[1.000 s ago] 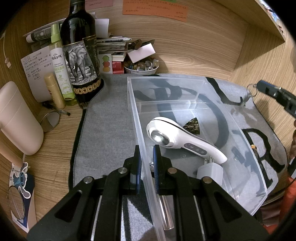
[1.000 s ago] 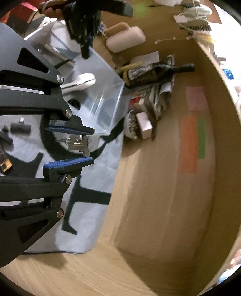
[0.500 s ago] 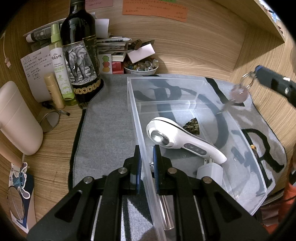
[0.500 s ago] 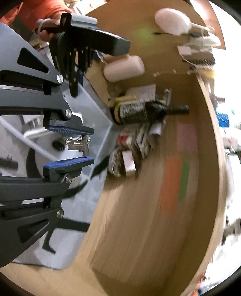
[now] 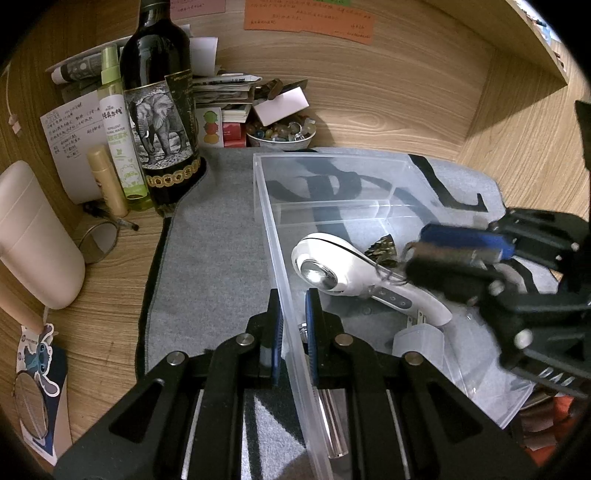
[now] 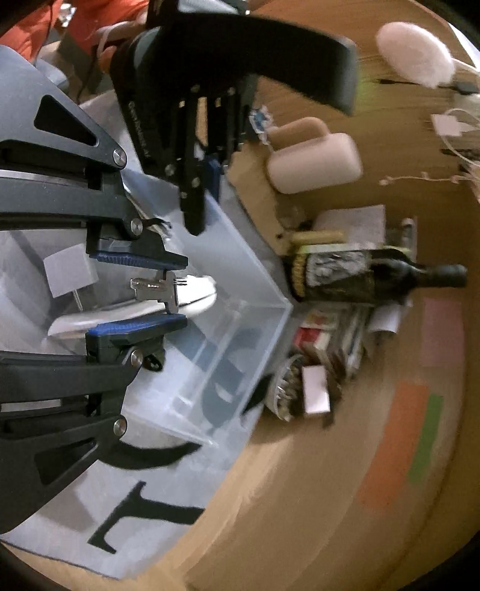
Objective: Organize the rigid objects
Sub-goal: 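Carry the keys into the clear box and open the right gripper, then grasp the small black round-ended connector with the right gripper, then carry the black connector into the clear box and open the right gripper, then move the right gripper to the gold-capped black box and grasp it, then carry the gold-capped black box into the clear box and release it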
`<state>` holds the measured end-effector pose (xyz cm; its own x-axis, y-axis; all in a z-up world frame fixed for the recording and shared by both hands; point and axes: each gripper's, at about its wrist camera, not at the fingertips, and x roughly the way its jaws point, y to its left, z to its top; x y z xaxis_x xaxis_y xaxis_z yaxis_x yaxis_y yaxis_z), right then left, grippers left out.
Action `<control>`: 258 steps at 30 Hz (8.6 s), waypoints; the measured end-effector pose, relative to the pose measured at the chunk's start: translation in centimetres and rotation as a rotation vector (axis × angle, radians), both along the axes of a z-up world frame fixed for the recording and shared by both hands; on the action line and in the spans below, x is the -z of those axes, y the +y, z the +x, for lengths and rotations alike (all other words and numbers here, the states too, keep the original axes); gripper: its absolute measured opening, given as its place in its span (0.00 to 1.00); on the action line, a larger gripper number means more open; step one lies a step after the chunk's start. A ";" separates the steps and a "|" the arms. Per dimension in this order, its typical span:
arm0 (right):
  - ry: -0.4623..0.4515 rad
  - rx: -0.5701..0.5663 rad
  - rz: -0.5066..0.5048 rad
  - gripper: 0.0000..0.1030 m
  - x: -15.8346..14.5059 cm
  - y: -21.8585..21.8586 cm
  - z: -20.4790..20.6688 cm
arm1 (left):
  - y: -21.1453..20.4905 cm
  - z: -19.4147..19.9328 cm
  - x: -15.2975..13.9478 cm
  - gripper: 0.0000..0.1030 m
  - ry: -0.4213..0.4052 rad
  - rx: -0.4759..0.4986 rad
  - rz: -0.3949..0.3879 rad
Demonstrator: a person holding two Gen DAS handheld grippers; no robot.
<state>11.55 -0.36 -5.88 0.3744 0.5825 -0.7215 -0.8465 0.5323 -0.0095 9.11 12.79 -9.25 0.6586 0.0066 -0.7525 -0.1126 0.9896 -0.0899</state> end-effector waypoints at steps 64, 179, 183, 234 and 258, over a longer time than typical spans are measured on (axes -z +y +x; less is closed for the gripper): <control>0.048 0.374 -0.069 0.64 4.3 -13.2 -1.0 | -0.1 0.0 -0.1 0.11 -0.003 0.002 0.003; -0.122 0.359 -0.011 0.54 -2.4 -10.9 1.4 | -0.3 -0.2 0.0 0.11 -0.008 0.006 0.000; -0.064 0.403 -0.066 0.57 0.3 -12.6 1.6 | -0.4 -0.1 0.0 0.11 -0.008 0.006 0.001; -0.044 0.397 0.153 0.21 -2.3 -14.8 1.4 | -0.3 -0.4 0.0 0.11 -0.007 0.007 0.006; -0.027 -0.031 -0.018 0.21 -0.1 -0.4 -0.1 | -0.2 -0.7 0.2 0.11 -0.006 0.010 0.010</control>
